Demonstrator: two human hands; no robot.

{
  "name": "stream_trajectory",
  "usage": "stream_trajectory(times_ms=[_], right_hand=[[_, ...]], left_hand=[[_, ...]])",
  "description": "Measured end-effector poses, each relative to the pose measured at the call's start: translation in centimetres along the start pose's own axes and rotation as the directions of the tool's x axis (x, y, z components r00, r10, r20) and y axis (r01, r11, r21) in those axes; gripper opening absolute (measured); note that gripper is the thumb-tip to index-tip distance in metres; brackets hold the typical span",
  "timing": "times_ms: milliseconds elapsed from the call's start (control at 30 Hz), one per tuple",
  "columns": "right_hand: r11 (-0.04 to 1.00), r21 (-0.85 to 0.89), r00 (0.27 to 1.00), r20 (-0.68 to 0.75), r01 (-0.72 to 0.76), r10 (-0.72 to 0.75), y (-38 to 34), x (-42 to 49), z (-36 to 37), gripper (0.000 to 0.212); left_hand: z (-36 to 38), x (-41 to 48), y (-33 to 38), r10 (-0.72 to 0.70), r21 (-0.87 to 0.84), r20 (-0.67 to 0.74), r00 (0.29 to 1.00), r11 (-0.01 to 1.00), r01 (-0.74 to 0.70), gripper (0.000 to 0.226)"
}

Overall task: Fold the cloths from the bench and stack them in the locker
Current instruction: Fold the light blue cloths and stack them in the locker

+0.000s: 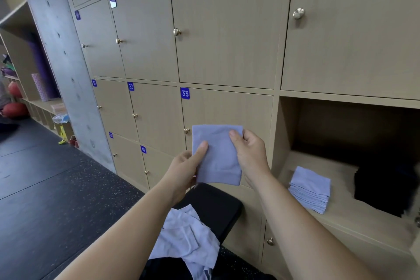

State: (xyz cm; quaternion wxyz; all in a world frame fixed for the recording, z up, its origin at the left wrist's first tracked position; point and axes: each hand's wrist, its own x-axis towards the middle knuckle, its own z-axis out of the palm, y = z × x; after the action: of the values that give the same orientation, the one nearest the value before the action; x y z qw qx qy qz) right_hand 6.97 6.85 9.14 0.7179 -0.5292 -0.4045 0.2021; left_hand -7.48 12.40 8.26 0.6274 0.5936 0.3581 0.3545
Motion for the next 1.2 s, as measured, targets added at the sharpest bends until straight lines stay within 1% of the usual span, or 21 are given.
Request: stream_trajectory(times_ms=[33,67,100,167,267,367,433,533,633,667,733,767,833,900,933,967,1000,1067,1100,1133,1200], right_hand=[[0.999,-0.034,1.0,-0.014,0.027,-0.027,0.1,-0.1,0.0,0.035],[0.994,-0.088,0.998,-0.025,0.059,-0.061,0.2,-0.2,-0.1,0.03],[0.984,-0.154,0.995,-0.032,0.091,-0.097,0.3,-0.3,-0.3,0.027],[0.95,-0.278,0.986,-0.039,0.144,-0.161,0.4,-0.6,-0.5,0.029],[0.902,-0.401,0.978,-0.066,0.158,-0.2,0.7,-0.7,-1.1,0.035],[0.863,-0.478,0.971,-0.078,0.163,-0.226,0.9,-0.7,-1.4,0.036],[0.855,-0.491,0.971,-0.07,0.167,-0.23,1.0,-0.8,-1.4,0.036],[0.877,-0.453,0.978,-0.046,0.159,-0.202,1.3,-0.8,-1.9,0.037],[0.897,-0.423,0.991,0.038,0.131,-0.127,1.7,-0.8,-2.6,0.035],[0.894,-0.43,0.992,0.071,0.126,-0.105,1.8,-0.8,-2.8,0.034],[0.895,-0.429,0.991,0.112,0.12,-0.079,1.9,-1.2,-3.0,0.033],[0.913,-0.395,0.991,0.124,0.101,-0.056,1.9,-1.4,-3.2,0.033],[0.963,-0.269,0.978,0.19,-0.028,0.082,1.4,-1.9,-4.0,0.026],[0.954,-0.22,0.91,0.318,-0.202,0.266,1.2,-2.5,-5.1,0.022],[0.94,-0.236,0.881,0.35,-0.246,0.318,1.4,-2.7,-5.7,0.019],[0.932,-0.249,0.872,0.354,-0.263,0.34,1.7,-2.9,-6.3,0.013],[0.929,-0.253,0.879,0.328,-0.272,0.346,1.8,-2.9,-6.8,0.007],[0.933,-0.216,0.911,0.237,-0.289,0.337,2.2,-2.8,-7.8,0.006],[0.935,-0.184,0.924,0.183,-0.303,0.336,2.3,-2.7,-8.3,0.008],[0.938,-0.151,0.934,0.132,-0.312,0.332,2.3,-2.7,-8.7,0.015],[0.946,-0.142,0.95,0.08,-0.29,0.303,2.2,-2.8,-9.3,0.033]], left_hand=[[0.3,0.1,-0.4,-0.005,0.049,-0.049,0.999,0.999,0.007,0.06],[0.6,0.0,-0.6,0.034,0.094,-0.087,0.996,0.995,-0.025,0.064],[0.8,0.1,-0.9,0.085,0.137,-0.126,0.988,0.988,-0.068,0.062],[1.2,0.4,-1.1,0.207,0.232,-0.164,0.965,0.958,-0.166,0.064],[1.8,0.1,-1.3,0.39,0.405,-0.193,0.9,0.867,-0.289,0.054],[1.7,0.0,-1.8,0.446,0.499,-0.21,0.87,0.814,-0.297,0.047],[1.8,-0.1,-1.9,0.423,0.498,-0.187,0.886,0.819,-0.286,0.047],[1.6,0.1,-1.8,0.34,0.493,-0.126,0.932,0.837,-0.238,0.041],[1.6,0.5,-1.1,0.26,0.312,-0.139,0.956,0.927,-0.207,0.034],[1.6,0.7,-0.9,0.258,0.291,-0.14,0.956,0.934,-0.209,0.036],[1.9,1.1,-0.7,0.27,0.321,-0.115,0.956,0.921,-0.221,0.039],[2.1,1.2,-0.7,0.268,0.325,-0.114,0.957,0.92,-0.219,0.04],[2.5,1.4,-0.8,0.262,0.29,-0.141,0.955,0.933,-0.213,0.041],[3.0,1.4,-0.9,0.258,0.25,-0.181,0.949,0.945,-0.209,0.04],[3.2,1.4,-1.0,0.262,0.243,-0.202,0.944,0.947,-0.211,0.04],[3.3,1.3,-1.1,0.269,0.247,-0.223,0.937,0.945,-0.213,0.039],[3.3,1.2,-1.3,0.274,0.25,-0.239,0.932,0.944,-0.213,0.037],[3.1,1.0,-1.9,0.241,0.212,-0.219,0.945,0.957,-0.195,0.034],[3.0,1.1,-2.2,0.198,0.169,-0.176,0.964,0.971,-0.169,0.03],[3.0,1.0,-2.4,0.143,0.13,-0.111,0.984,0.983,-0.128,0.025],[3.2,0.7,-2.4,0.034,0.136,0.035,0.999,0.99,-0.038,0.018]])
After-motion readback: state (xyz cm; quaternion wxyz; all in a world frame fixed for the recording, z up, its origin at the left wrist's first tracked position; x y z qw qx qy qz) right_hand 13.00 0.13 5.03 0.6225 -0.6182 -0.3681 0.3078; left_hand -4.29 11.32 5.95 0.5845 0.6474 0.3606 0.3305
